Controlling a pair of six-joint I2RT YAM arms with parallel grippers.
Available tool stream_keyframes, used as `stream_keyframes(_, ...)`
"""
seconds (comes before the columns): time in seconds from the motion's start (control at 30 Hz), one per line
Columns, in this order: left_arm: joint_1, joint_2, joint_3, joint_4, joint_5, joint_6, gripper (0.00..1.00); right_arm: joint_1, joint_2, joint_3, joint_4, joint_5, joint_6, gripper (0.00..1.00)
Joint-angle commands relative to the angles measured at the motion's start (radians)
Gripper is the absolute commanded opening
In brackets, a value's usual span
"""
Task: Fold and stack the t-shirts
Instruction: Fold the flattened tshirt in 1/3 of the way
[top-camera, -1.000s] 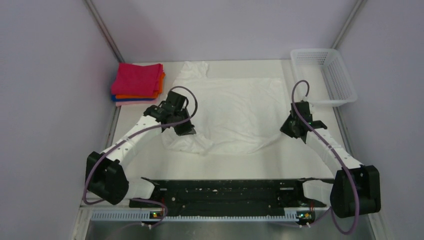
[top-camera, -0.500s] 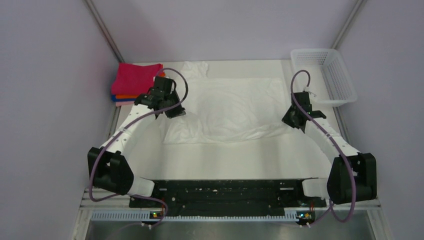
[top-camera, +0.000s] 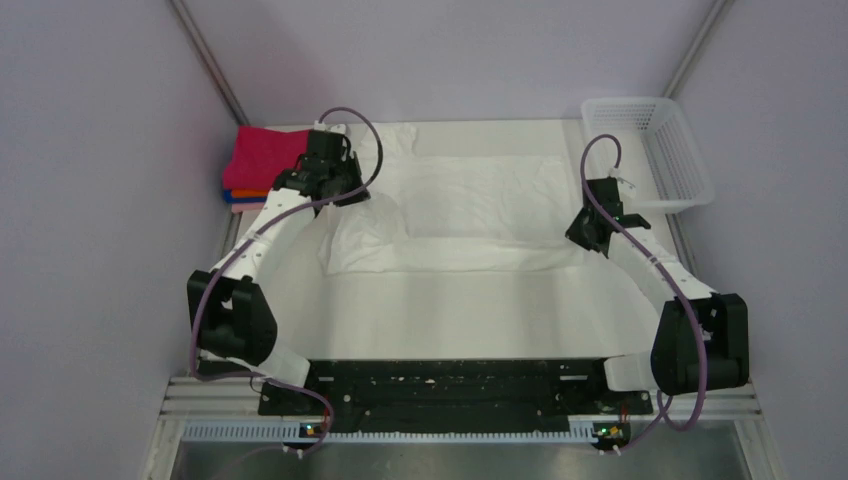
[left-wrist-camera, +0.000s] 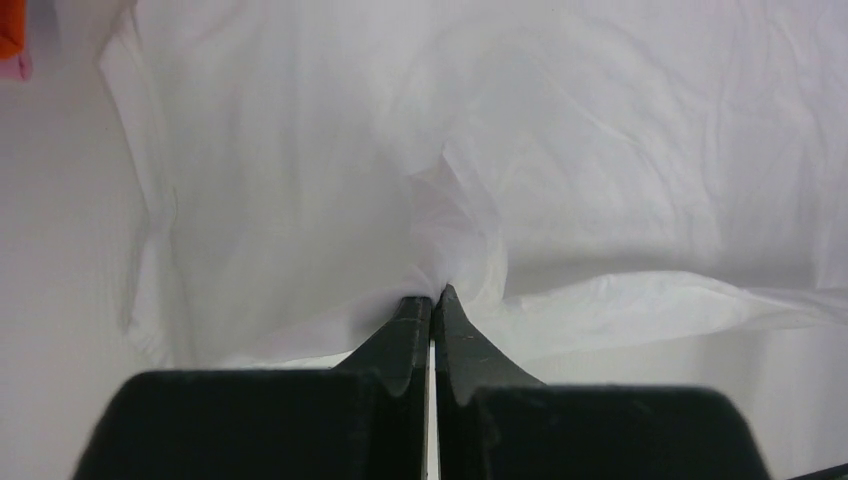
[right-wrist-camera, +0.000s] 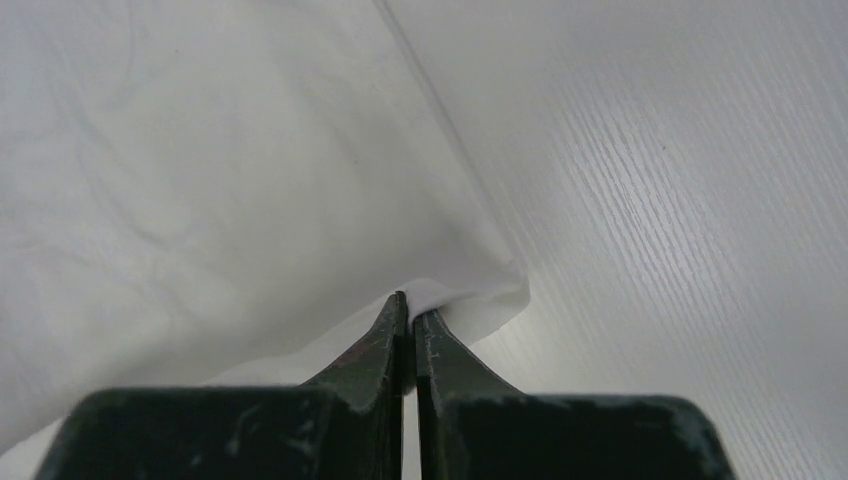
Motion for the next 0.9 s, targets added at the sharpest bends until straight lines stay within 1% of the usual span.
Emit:
stream_keyframes(0.0,0.019,0.080,0.092,0.064,0.006,0.096,0.00,-0.011,0.022,0.051,0.032,0.032,-0.013,0.00)
stream_keyframes(0.3,0.048,0.263,0.213,0.073,0.024,0.172,0.00,-0.014,0.123,0.075,0.094,0.057,-0.020,0.00)
stream_keyframes(0.37,0.053,0.316,0.252,0.064,0.026,0.179,0.04,-0.013,0.159,0.088,0.109,0.060,-0.020,0.00)
stream_keyframes(0.43,0.059,0.367,0.282,0.077,0.042,0.187,0.12,-0.014,0.194,0.106,0.119,0.070,-0.015,0.04)
stream_keyframes(0.47,0.063,0.391,0.295,0.088,0.055,0.191,0.16,-0.015,0.209,0.118,0.121,0.074,-0.014,0.09)
stream_keyframes(0.5,0.067,0.414,0.309,0.099,0.067,0.197,0.21,-0.015,0.227,0.130,0.121,0.081,-0.014,0.16)
stream_keyframes(0.57,0.076,0.462,0.353,0.104,0.064,0.204,0.29,-0.017,0.250,0.156,0.118,0.100,-0.016,0.31)
stream_keyframes(0.6,0.081,0.484,0.378,0.105,0.053,0.205,0.37,-0.016,0.256,0.170,0.113,0.111,-0.014,0.39)
stream_keyframes(0.63,0.087,0.506,0.415,0.098,0.027,0.197,0.47,-0.017,0.258,0.182,0.105,0.124,-0.013,0.48)
stream_keyframes(0.67,0.093,0.530,0.463,0.066,-0.007,0.188,0.63,-0.017,0.254,0.193,0.098,0.134,-0.011,0.56)
stream_keyframes(0.7,0.097,0.548,0.517,0.028,-0.026,0.183,0.90,-0.017,0.246,0.198,0.093,0.139,-0.010,0.63)
stream_keyframes(0.73,0.100,0.559,0.562,-0.007,-0.046,0.177,0.99,-0.016,0.235,0.200,0.090,0.140,-0.010,0.71)
stream_keyframes(0.77,0.102,0.562,0.593,-0.050,-0.051,0.163,0.99,-0.017,0.222,0.200,0.089,0.136,-0.012,0.80)
stream_keyframes(0.8,0.102,0.555,0.609,-0.068,-0.028,0.161,0.99,-0.015,0.207,0.195,0.089,0.123,-0.023,0.85)
stream_keyframes(0.83,0.102,0.535,0.599,-0.071,0.005,0.154,0.99,-0.013,0.190,0.184,0.093,0.100,-0.034,0.95)
stream_keyframes(0.87,0.102,0.511,0.570,-0.060,0.044,0.140,0.99,-0.007,0.175,0.173,0.093,0.087,-0.040,0.98)
